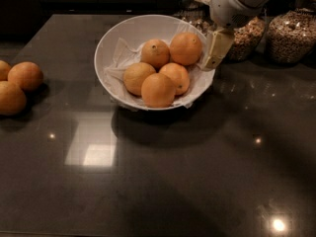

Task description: Pick orange from white bowl

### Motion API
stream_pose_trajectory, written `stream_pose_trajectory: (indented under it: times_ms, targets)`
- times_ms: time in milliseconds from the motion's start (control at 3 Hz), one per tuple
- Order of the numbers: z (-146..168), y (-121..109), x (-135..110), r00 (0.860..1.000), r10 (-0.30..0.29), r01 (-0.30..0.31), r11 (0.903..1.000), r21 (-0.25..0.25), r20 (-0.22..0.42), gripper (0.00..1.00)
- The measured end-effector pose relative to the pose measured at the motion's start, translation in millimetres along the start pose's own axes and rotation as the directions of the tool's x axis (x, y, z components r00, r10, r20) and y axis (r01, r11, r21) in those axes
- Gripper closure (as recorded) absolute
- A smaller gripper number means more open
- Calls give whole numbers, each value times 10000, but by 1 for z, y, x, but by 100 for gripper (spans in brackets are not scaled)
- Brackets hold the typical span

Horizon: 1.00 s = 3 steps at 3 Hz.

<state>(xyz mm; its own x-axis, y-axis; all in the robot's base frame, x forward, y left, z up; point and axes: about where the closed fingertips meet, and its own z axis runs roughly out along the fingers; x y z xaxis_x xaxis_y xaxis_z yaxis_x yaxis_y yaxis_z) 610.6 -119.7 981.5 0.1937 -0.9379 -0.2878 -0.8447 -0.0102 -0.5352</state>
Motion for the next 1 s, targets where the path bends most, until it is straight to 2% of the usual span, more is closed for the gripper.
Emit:
stream_pose_trajectory:
  times_ms: [333,667,1000]
  targets:
    - [7,-10,-5,9984,-303,297,9995,126,475,9]
    - [12,-16,-12,9945,-571,560,9983,148,874,21]
    - [18,-17,-15,9912,-706,701,9975,84,1117,25]
